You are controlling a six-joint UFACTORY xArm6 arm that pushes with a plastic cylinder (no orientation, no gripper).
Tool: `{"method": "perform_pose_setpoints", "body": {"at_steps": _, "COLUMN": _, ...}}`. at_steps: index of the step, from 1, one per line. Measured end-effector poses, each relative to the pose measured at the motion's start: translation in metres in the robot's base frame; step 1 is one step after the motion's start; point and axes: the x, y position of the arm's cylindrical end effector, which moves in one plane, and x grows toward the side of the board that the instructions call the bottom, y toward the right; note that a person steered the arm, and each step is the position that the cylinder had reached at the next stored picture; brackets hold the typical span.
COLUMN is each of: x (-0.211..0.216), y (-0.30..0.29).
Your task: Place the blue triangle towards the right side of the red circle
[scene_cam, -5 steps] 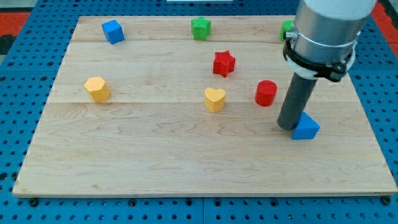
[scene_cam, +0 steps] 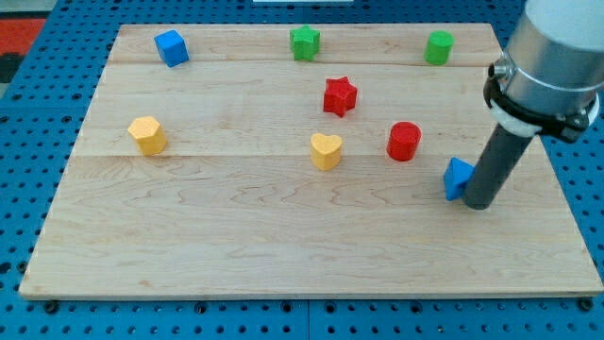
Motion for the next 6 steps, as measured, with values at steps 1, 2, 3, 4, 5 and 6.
{"method": "perform_pose_setpoints", "body": {"at_steps": 1, "x": -0.03, "y": 0.0}}
{"method": "perform_pose_setpoints", "body": {"at_steps": 2, "x": -0.055, "y": 0.0}}
{"method": "perform_pose_setpoints", "body": {"at_steps": 3, "x": -0.043, "y": 0.012}}
{"method": "perform_pose_setpoints", "body": {"at_steps": 4, "x": -0.041, "y": 0.035}}
{"method": "perform_pose_setpoints", "body": {"at_steps": 5, "x": -0.039, "y": 0.073}}
{"method": "perform_pose_setpoints", "body": {"at_steps": 6, "x": -0.029, "y": 0.059}}
